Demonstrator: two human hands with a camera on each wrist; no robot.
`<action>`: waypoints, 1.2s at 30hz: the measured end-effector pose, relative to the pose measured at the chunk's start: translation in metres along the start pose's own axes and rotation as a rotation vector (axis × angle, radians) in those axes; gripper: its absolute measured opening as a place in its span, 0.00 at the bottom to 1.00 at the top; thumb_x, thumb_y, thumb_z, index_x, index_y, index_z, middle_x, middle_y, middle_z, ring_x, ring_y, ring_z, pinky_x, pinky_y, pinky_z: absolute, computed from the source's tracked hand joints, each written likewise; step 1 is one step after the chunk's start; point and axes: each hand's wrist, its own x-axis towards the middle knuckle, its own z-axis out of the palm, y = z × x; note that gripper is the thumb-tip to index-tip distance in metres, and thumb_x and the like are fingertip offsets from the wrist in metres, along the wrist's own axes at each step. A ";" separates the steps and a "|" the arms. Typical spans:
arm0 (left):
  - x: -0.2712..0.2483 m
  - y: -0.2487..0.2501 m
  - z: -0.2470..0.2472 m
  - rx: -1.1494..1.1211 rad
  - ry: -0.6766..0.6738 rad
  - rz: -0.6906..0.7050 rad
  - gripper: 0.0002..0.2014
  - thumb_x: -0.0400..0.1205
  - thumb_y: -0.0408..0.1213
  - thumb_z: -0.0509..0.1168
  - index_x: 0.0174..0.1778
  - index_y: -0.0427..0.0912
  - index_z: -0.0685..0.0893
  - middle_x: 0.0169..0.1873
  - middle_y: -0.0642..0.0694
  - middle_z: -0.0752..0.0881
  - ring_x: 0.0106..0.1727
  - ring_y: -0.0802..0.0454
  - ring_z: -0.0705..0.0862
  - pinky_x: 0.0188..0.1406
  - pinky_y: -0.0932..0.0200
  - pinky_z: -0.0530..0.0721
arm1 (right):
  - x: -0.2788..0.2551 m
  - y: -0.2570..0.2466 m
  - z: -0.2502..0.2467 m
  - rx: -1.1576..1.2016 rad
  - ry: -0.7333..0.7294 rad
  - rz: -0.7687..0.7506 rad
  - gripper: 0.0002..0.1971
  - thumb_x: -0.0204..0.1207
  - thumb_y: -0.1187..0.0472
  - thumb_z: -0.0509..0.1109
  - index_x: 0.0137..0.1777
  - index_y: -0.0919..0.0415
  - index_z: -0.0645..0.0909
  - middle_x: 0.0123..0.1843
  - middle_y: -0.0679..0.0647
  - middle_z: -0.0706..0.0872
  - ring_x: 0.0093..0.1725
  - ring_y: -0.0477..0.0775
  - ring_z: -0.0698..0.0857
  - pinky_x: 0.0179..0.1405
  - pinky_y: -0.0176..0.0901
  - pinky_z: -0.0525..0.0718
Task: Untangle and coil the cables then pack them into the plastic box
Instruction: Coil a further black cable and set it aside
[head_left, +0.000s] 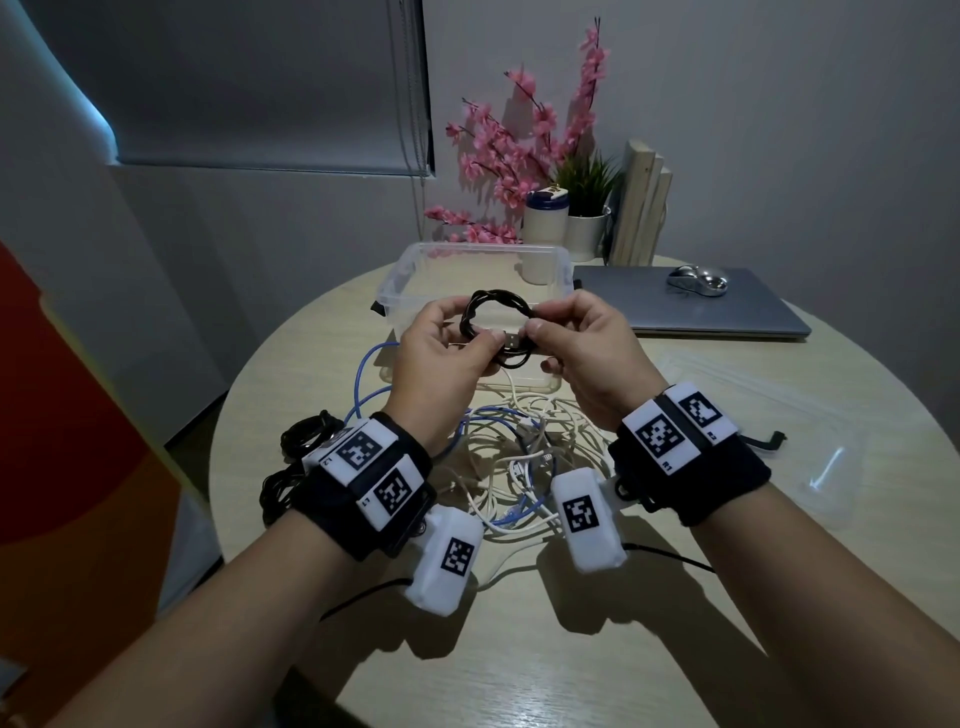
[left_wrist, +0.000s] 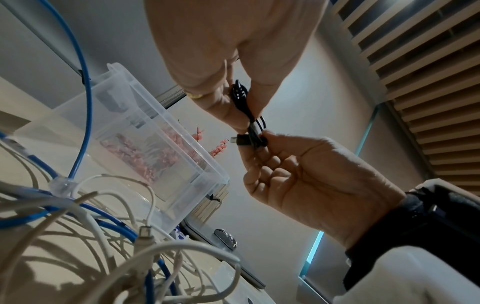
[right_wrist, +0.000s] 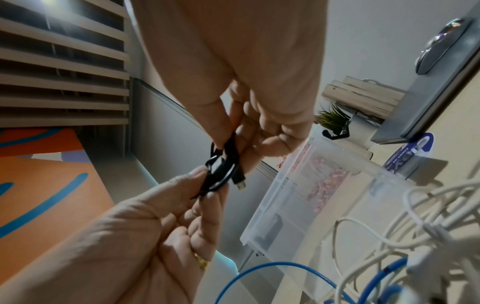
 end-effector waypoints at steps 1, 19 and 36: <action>0.000 0.000 0.000 0.004 0.002 0.007 0.15 0.78 0.26 0.69 0.59 0.42 0.78 0.39 0.45 0.85 0.36 0.55 0.87 0.36 0.65 0.85 | 0.000 0.000 0.000 -0.008 -0.005 -0.003 0.10 0.75 0.72 0.70 0.41 0.56 0.77 0.38 0.54 0.84 0.43 0.57 0.84 0.36 0.43 0.74; 0.004 -0.002 -0.015 0.095 -0.226 -0.103 0.20 0.77 0.24 0.70 0.62 0.42 0.72 0.47 0.45 0.85 0.41 0.56 0.85 0.39 0.65 0.84 | -0.003 -0.010 0.003 0.107 0.003 -0.011 0.11 0.73 0.78 0.70 0.41 0.62 0.76 0.33 0.57 0.80 0.35 0.55 0.83 0.36 0.46 0.85; 0.009 0.008 -0.025 0.142 -0.205 -0.218 0.07 0.87 0.39 0.57 0.49 0.46 0.81 0.43 0.49 0.88 0.40 0.55 0.85 0.36 0.62 0.78 | -0.006 -0.005 0.008 0.090 -0.051 0.027 0.10 0.72 0.77 0.71 0.44 0.62 0.77 0.34 0.58 0.81 0.36 0.53 0.85 0.32 0.40 0.84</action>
